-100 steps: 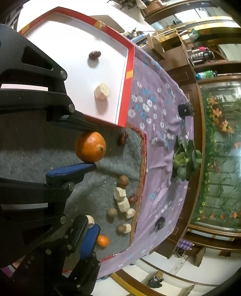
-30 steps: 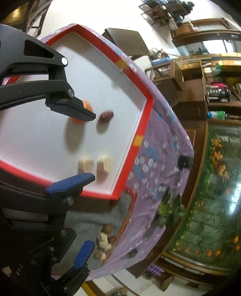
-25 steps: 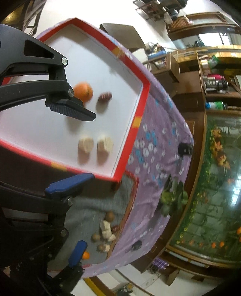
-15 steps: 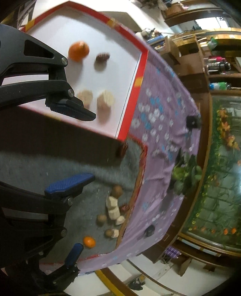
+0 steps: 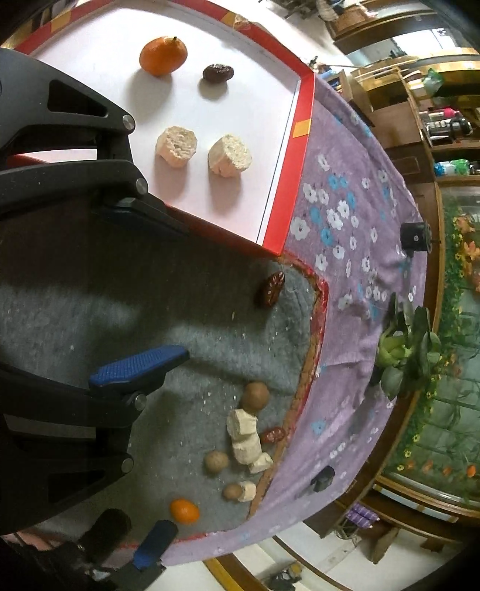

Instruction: Organize fruits

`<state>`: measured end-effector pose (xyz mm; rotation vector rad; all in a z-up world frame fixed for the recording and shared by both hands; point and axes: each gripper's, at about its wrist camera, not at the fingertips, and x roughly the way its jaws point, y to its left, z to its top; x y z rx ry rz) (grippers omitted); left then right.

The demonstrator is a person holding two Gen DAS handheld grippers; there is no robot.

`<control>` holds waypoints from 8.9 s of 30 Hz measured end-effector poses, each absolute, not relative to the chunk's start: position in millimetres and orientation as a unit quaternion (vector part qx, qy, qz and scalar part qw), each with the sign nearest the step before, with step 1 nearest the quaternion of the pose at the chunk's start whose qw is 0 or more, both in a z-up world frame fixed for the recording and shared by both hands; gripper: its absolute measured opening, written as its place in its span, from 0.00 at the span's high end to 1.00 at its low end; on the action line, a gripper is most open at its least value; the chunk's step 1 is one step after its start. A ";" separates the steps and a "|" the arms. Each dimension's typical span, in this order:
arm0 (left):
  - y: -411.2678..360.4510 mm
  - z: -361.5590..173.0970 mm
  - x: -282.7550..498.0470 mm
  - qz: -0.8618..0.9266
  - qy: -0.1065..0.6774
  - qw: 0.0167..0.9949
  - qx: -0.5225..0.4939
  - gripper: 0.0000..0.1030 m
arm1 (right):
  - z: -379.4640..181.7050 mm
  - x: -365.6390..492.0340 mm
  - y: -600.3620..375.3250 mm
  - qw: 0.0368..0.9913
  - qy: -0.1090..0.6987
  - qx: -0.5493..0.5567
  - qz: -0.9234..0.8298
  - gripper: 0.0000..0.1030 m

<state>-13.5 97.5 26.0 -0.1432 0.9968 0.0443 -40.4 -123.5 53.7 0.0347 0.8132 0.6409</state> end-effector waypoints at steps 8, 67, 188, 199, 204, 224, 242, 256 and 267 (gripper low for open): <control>105.7 38.1 8.1 0.024 0.476 0.872 -0.112 0.43 | 45.5 -35.1 -120.1 0.861 0.398 0.021 0.316 0.41; 116.1 53.1 -21.0 0.055 0.452 0.885 -0.094 0.81 | 23.7 44.1 -41.6 0.816 0.441 -0.006 0.374 0.50; 147.5 60.4 -44.1 -0.043 0.457 0.888 0.016 0.84 | 57.6 -35.4 -41.0 0.817 0.381 -0.018 0.432 0.75; 234.8 73.9 -107.7 0.067 0.428 0.900 -0.042 0.84 | 71.5 -56.6 40.4 0.802 0.362 -0.056 0.473 0.75; 253.6 61.5 -119.6 0.082 0.435 0.895 -0.061 0.84 | 70.5 -56.6 77.9 0.791 0.361 -0.064 0.490 0.75; 259.4 27.9 -103.0 0.107 0.459 0.877 -0.093 0.84 | 16.0 -32.3 150.5 0.765 0.413 -0.107 0.483 0.76; 223.2 53.4 -105.4 0.118 0.415 0.898 -0.091 0.55 | 59.2 -58.0 63.8 0.820 0.359 -0.067 0.440 0.53; 123.3 64.0 -71.5 0.032 0.406 0.911 -0.065 0.55 | 60.5 -56.6 -68.1 0.880 0.365 -0.049 0.301 0.51; 71.9 58.8 -44.9 -0.016 0.420 0.906 -0.046 0.55 | 49.9 -56.8 -143.3 0.886 0.380 0.005 0.267 0.51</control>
